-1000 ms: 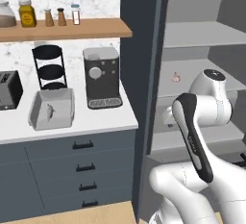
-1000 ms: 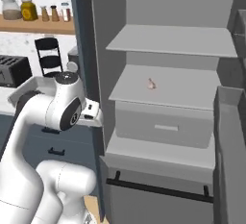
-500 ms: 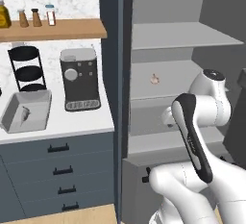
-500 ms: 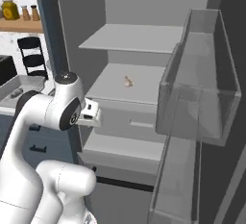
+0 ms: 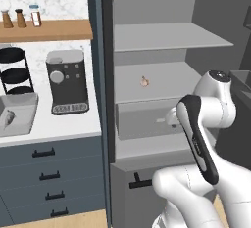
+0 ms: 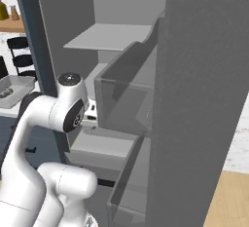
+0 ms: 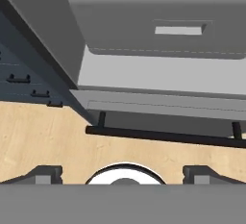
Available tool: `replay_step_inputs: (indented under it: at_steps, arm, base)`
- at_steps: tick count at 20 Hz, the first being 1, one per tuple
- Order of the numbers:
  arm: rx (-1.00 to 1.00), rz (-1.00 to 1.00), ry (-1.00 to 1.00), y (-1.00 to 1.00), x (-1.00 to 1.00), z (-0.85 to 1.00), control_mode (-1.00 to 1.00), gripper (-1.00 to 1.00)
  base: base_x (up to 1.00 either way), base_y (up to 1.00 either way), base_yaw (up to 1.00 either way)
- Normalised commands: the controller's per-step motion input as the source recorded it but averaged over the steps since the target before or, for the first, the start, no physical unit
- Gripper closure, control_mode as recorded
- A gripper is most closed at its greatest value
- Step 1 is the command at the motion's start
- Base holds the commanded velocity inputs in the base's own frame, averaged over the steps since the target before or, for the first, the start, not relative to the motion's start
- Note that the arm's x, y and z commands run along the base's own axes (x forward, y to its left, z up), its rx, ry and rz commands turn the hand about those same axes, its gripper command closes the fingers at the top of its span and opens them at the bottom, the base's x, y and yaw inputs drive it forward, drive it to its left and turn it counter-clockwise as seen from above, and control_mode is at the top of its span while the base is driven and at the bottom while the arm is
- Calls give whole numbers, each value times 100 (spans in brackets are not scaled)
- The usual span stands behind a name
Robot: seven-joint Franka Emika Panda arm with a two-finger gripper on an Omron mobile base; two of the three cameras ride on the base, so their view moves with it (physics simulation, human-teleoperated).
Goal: Place one garlic and one fish in each tupperware on the nearby counter, to pack two identical lunches.
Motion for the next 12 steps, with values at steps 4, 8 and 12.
replay_step_inputs:
  at_steps: [4, 8, 12]
  arm:
    - [0, 0, -16, -23, 51, 0, -100, -100]
    - [0, 0, -14, -24, 78, 0, -100, -100]
    - [14, 0, -2, -7, 95, 15, -100, -100]
  base:
    - [0, 0, 0]
    - [0, 0, 0]
    - [0, 0, 0]
